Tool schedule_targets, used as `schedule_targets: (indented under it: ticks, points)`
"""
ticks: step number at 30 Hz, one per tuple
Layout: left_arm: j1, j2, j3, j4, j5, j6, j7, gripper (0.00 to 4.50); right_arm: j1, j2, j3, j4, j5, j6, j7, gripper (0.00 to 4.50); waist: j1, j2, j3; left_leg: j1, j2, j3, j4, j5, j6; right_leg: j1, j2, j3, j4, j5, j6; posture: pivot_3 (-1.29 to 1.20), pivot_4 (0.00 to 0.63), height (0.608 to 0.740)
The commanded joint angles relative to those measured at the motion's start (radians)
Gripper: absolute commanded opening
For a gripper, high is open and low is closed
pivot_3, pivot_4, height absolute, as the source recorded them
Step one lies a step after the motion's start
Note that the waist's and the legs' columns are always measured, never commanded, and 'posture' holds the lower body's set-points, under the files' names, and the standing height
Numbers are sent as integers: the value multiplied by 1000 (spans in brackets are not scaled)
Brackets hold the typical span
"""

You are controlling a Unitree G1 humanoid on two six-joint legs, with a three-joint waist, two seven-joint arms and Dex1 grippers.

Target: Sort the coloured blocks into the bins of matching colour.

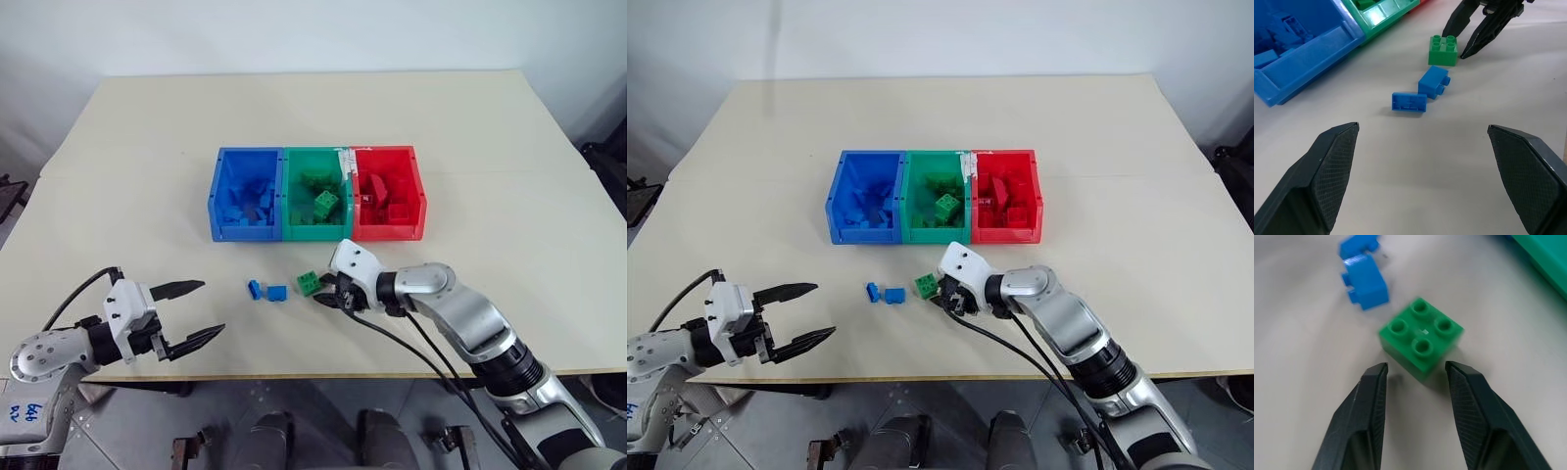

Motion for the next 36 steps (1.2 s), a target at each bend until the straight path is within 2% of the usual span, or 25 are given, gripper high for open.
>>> schedule_targets:
  ticks: [1, 5, 8, 14, 19, 23, 26, 31, 36]
  points:
    - [-8, 5, 7, -11, -5, -6, 1, 4500, -8, -11, -41, -8, 13, -59, 36, 1895, 0, 0, 0, 0, 0, 0, 0, 0, 0, 0, 0, 0, 0, 0, 0, 0, 150, 740]
    - [-13, 2, 5, -8, -1, -8, 7, 4500, -44, -16, -45, 55, -10, -127, 62, 2792, 0, 0, 0, 0, 0, 0, 0, 0, 0, 0, 0, 0, 0, 0, 0, 0, 150, 740]
    - [-9, 1, 7, -12, -2, -8, 8, 4500, -86, -11, -22, 155, -45, -312, 126, 3761, -3, 0, 0, 0, 0, 1, 0, 0, 0, 0, 0, 0, 0, 0, 0, 0, 150, 740]
    - [-15, 6, 7, -7, -4, -10, 2, 4500, -193, 71, 21, 426, -67, -519, 279, 3761, -23, 0, 0, 1, 0, 1, -1, 0, 0, 0, 0, 0, 1, 0, 0, 0, 150, 740]
    - [-14, 15, 11, -11, -8, -5, -11, 4500, -252, 74, 75, 527, -92, -564, 458, 3761, -27, 0, 0, 1, 1, 0, -2, 0, 0, 0, 0, 0, 2, 0, 0, 0, 150, 740]
    - [-12, 15, 13, -12, -8, -3, -13, 4500, -274, 87, 69, 563, -106, -573, 499, 3761, -26, 0, 0, 1, 1, 0, -1, 0, 0, 0, 0, 0, 2, 0, 0, 0, 150, 740]
    - [-9, 9, 10, -16, -6, -3, -10, 4500, -274, 109, 60, 563, -113, -567, 491, 3162, -26, 0, 0, 1, 1, 0, -1, 0, 0, 0, 0, 0, 2, 0, 0, 0, 150, 740]
    - [-10, 2, 1, -24, -5, 0, -1, 4500, -243, 121, 42, 527, -139, -532, 427, 1489, -25, 0, 0, 1, 1, 0, -1, 0, -1, 0, 0, 0, 2, 0, 0, 0, 150, 740]
    - [-14, -1, -6, -23, -5, 3, 4, 4500, -191, 99, 16, 405, -118, -416, 411, 1448, -23, 0, 0, 1, 1, 0, -1, 0, -1, 0, 0, 0, 2, 0, 0, 0, 150, 740]
